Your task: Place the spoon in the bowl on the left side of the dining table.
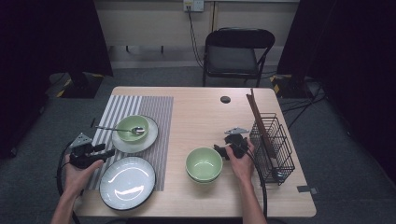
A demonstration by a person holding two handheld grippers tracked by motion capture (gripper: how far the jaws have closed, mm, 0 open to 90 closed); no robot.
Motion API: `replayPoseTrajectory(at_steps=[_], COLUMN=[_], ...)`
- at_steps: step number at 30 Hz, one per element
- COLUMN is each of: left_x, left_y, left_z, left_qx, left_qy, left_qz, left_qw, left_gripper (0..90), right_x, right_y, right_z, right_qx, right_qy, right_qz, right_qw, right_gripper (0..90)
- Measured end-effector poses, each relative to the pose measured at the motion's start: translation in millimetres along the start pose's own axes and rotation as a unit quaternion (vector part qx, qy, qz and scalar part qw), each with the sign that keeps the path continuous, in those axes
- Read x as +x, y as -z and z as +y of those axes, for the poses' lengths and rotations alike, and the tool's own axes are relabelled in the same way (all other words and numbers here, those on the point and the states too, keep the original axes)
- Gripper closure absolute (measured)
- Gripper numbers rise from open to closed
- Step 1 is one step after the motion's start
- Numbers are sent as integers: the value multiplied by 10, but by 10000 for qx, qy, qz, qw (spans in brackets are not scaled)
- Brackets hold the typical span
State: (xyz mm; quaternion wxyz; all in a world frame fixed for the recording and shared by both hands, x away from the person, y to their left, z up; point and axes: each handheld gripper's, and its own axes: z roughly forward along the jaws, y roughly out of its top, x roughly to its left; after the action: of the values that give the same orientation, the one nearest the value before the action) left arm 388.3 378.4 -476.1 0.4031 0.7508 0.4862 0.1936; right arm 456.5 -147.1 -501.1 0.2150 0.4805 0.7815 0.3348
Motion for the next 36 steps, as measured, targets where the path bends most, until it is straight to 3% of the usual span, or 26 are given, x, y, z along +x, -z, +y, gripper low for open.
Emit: replayPoseTrajectory(at_steps=[3, 6, 9, 13, 16, 24, 28, 32, 36], left_x=[70, 83, 90, 94, 74, 79, 80, 80, 79], left_y=[-79, -108, -151, -154, -170, -179, -179, -179, -178], left_z=[-69, -100, -139, -158, -167, -176, -177, -177, -177], left_qx=[193, 209, 398, 335, 344, 304, 303, 302, 302], left_qy=[165, 226, 138, 84, -97, -120, -127, -126, -128], left_qz=[121, 185, 406, 458, 548, 541, 544, 541, 547], left_qw=[9996, 9994, 9983, 9984, 9979, 9980, 9980, 9980, 9980], left_gripper=[366, 326, 304, 303, 292, 269, 269, 269, 269], right_x=[1, 2, 8, 8, 15, 9, 44, 77, 106], right_y=[1, 2, 3, 13, 41, 112, 161, 220, 335], right_z=[-1, 2, 46, 88, 121, 186, 308, 415, 526], right_qx=[3, 15, 155, 210, 180, -15, -141, -243, -456], right_qy=[2, -7, -6, -14, -46, -105, -96, -87, -104], right_qz=[-5, -13, -28, -170, -104, -254, -297, -278, -38], right_qw=[10000, 10000, 9999, 9996, 9998, 9996, 9994, 9993, 9989], right_gripper=[117, 117, 136, 165, 168, 181, 182, 181, 181])
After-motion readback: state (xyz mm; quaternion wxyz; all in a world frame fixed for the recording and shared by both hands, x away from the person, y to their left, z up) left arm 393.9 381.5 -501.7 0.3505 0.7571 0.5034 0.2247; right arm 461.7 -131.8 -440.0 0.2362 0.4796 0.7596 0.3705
